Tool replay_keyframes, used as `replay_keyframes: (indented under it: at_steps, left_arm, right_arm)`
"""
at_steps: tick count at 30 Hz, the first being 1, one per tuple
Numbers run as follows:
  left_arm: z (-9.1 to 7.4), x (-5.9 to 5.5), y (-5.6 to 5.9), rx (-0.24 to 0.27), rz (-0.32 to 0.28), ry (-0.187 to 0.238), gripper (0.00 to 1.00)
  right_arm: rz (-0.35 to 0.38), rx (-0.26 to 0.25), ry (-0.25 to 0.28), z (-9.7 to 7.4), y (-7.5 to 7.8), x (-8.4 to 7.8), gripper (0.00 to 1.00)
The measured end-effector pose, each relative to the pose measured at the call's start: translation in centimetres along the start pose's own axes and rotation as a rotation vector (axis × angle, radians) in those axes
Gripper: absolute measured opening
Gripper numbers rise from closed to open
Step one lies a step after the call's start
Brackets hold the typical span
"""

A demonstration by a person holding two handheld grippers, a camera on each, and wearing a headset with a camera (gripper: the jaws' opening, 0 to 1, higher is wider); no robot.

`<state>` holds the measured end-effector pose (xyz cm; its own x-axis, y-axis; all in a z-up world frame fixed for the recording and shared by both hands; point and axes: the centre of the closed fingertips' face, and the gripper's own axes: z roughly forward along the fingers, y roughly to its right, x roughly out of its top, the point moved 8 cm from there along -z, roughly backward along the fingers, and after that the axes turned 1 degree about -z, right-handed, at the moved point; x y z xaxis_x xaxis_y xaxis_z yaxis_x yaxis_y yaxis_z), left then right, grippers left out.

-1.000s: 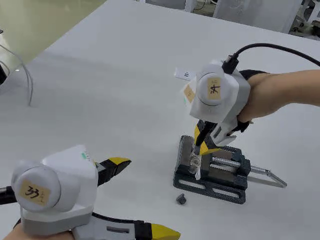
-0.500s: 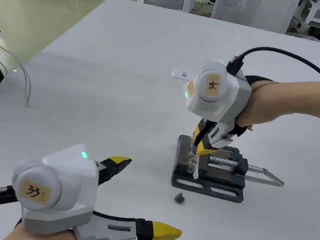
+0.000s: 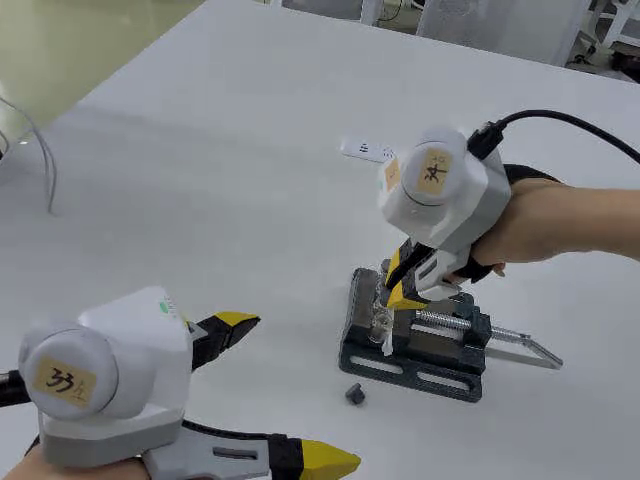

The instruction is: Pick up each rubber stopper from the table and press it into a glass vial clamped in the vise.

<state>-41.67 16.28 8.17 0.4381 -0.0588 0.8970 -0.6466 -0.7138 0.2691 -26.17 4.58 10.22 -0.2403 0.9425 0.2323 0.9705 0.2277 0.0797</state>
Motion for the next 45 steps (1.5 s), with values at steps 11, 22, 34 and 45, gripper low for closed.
replay_keyframes:
  at_steps: [11, 22, 34, 45]
  left_arm:
    - [-0.1, 0.0, 0.0, -0.003, 0.0, -0.002, 0.96]
    - [-0.1, 0.0, 0.0, -0.007, -0.001, -0.002, 0.96]
    - [0.0, 0.2, 0.1, -0.012, 0.0, -0.005, 0.96]
    - [0.0, 0.4, -0.4, -0.012, 0.003, -0.007, 0.96]
  right_arm:
    - [-0.044, 0.011, 0.006, -0.1, 0.0, 0.1, 0.07]
    - [-0.081, 0.014, 0.009, -0.2, 0.0, 0.1, 0.08]
    - [-0.062, 0.014, 0.039, -0.7, 0.3, 0.2, 0.11]
    - [-0.069, 0.081, 0.035, -2.2, 0.8, -0.1, 0.07]
